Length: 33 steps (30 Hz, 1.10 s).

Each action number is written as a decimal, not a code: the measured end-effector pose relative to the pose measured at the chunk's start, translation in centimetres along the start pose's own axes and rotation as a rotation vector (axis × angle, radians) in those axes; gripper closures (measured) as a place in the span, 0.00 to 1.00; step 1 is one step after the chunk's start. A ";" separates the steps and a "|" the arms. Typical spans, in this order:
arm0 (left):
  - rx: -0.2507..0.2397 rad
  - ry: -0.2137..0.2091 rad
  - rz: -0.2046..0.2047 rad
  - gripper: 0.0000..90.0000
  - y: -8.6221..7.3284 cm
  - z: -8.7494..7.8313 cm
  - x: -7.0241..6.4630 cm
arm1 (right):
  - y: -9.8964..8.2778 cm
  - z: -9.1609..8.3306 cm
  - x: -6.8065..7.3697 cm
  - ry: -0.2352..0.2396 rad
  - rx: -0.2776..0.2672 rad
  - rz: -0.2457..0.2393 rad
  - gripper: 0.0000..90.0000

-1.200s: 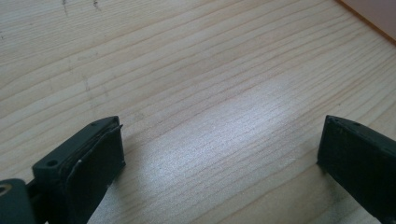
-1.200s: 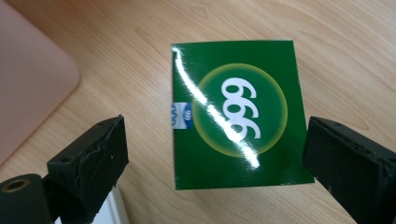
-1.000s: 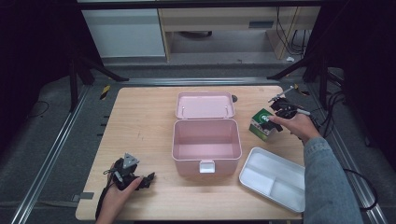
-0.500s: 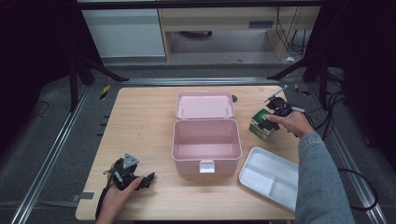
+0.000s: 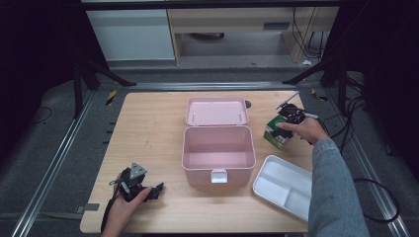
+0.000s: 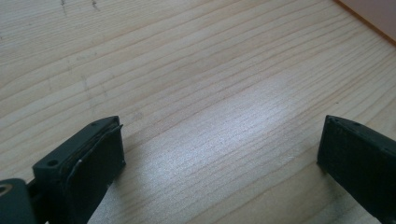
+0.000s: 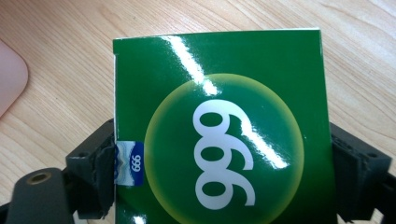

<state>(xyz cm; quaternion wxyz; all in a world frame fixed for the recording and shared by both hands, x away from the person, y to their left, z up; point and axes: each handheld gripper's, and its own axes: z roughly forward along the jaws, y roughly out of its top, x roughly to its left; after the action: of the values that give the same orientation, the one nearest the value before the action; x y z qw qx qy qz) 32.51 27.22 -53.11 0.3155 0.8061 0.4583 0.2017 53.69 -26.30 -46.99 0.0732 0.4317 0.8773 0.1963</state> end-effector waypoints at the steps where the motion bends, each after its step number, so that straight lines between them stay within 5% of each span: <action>1: 0.000 0.000 0.000 0.00 0.0 0.0 0.0 | 0.0 0.0 0.0 -0.001 0.000 0.000 0.17; 8: 0.001 -0.001 0.000 0.00 0.0 0.0 0.0 | -0.1 -0.6 0.3 -0.030 0.008 -0.009 0.18; 16: 0.004 -0.001 -0.003 0.00 0.0 0.0 0.0 | -0.6 -4.4 1.5 -0.043 -0.051 -0.035 0.18; 24: 0.011 -0.001 -0.002 0.00 0.1 0.0 0.0 | -0.8 -9.7 4.8 -0.062 -0.111 -0.117 0.19; 33: 0.010 -0.001 -0.003 0.00 0.1 0.0 -0.1 | 0.1 -13.7 7.8 -0.073 -0.154 -0.198 0.19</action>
<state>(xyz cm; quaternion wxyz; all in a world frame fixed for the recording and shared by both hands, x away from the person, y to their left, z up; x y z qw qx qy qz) 32.54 27.14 -53.04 0.3120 0.8069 0.4605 0.1987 44.89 -23.91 -34.14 0.1569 0.3429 0.8948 0.2391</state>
